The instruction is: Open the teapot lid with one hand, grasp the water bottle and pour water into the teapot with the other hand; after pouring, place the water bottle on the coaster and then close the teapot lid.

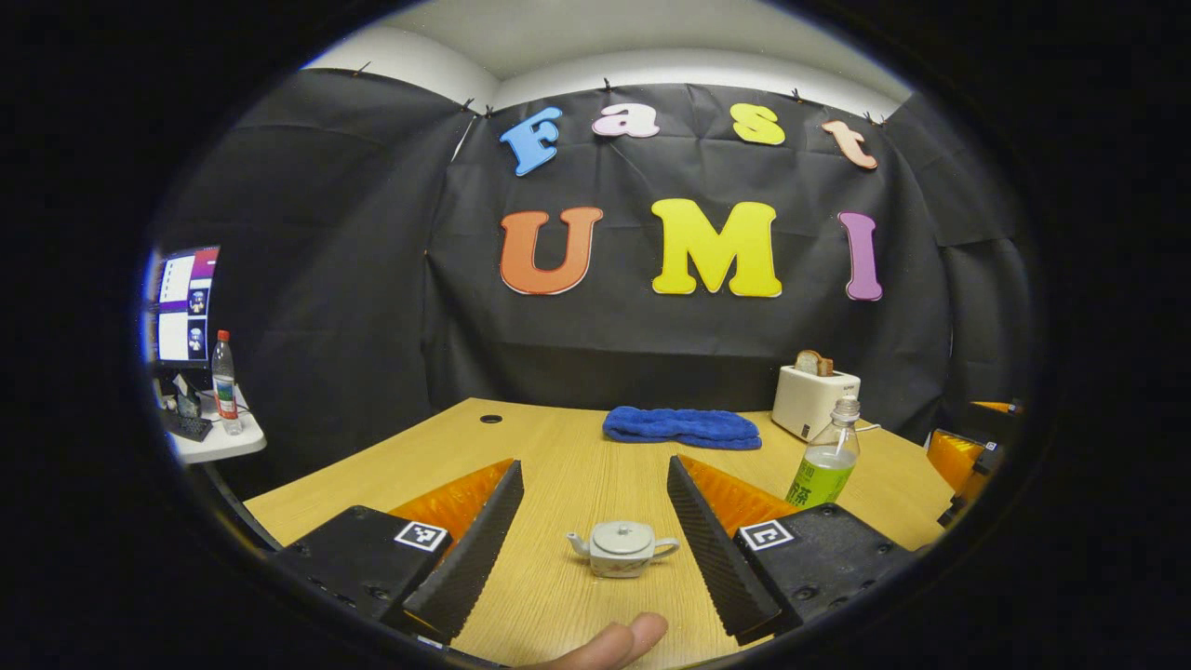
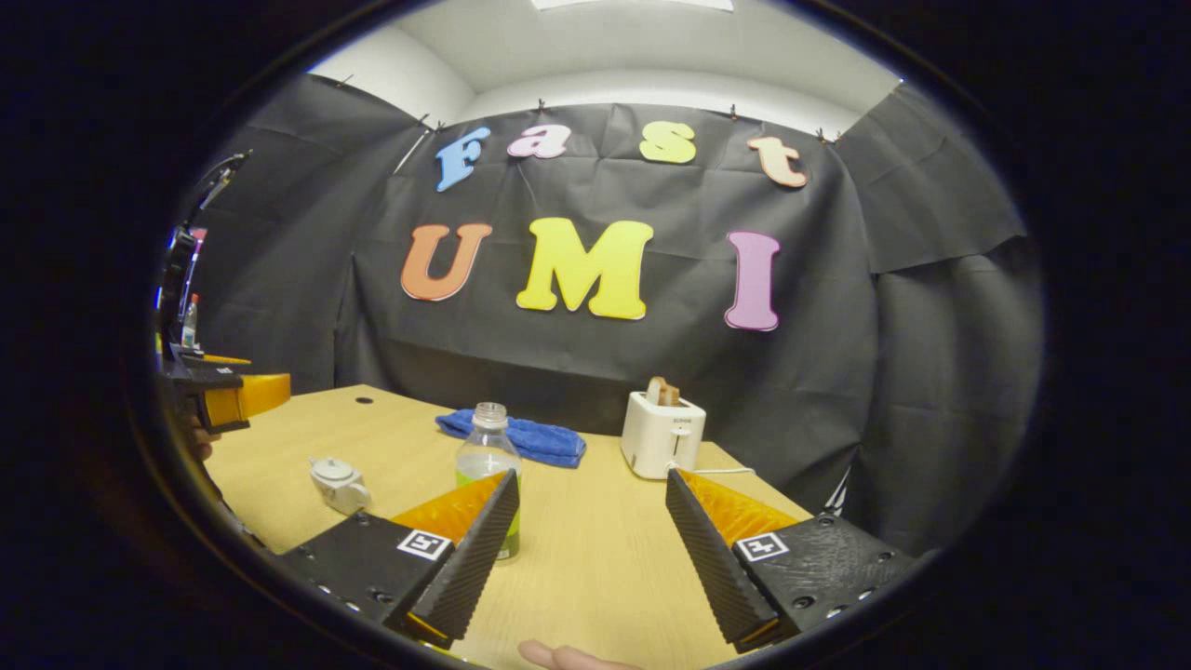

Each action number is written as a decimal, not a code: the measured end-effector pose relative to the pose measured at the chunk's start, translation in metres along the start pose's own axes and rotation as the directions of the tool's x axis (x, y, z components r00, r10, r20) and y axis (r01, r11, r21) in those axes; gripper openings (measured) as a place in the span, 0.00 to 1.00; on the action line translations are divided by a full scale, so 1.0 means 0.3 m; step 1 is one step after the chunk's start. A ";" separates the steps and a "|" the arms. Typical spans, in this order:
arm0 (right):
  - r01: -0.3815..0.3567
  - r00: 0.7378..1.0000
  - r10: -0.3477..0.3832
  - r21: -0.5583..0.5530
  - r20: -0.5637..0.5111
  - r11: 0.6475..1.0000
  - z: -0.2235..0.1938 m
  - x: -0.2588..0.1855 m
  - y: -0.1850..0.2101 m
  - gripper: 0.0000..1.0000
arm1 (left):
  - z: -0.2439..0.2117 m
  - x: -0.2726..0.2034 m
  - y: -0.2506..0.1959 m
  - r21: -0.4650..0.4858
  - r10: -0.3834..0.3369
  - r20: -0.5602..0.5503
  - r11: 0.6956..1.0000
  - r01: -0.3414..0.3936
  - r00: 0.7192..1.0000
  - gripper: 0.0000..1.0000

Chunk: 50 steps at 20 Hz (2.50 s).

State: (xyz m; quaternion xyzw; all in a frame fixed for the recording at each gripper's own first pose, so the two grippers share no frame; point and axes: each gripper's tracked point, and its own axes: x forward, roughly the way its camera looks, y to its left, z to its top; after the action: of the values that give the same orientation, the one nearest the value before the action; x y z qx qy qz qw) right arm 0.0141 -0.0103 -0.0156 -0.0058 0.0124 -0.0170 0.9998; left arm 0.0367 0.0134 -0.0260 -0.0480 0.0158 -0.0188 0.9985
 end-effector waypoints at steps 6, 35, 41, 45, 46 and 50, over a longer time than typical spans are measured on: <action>-0.001 1.000 0.001 0.012 -0.007 1.000 -0.017 0.013 0.000 0.95 | -0.142 0.169 -0.025 0.009 -0.044 0.003 0.999 0.044 0.999 0.98; -0.196 0.976 0.207 0.144 -0.065 0.970 -0.206 0.130 0.248 0.95 | -0.034 0.164 -0.070 0.083 -0.101 -0.024 0.991 0.103 0.995 0.03; -0.218 0.968 0.230 0.115 -0.104 0.969 -0.279 0.227 0.334 0.95 | 0.031 0.025 -0.032 0.086 -0.072 -0.010 0.994 0.072 0.997 0.02; -0.191 0.975 0.204 0.137 -0.091 0.972 -0.264 0.297 0.335 0.95 | 0.033 -0.034 0.008 0.051 -0.056 -0.028 0.997 0.057 0.998 0.02; -0.192 0.973 0.207 0.141 -0.101 0.971 -0.273 0.315 0.345 0.97 | 0.043 -0.046 0.019 0.039 -0.057 -0.026 0.998 0.058 0.998 0.02; -0.203 0.959 0.229 0.156 -0.167 0.967 -0.324 0.361 0.378 0.95 | 0.050 -0.064 0.072 0.040 -0.038 -0.020 0.998 0.039 0.999 0.03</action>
State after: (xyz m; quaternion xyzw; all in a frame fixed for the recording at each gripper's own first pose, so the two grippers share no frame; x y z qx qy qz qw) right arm 0.1237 0.0984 -0.1168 0.0660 0.1040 0.0911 0.9882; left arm 0.0188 0.0371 -0.0124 -0.0280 0.0241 -0.0389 0.9986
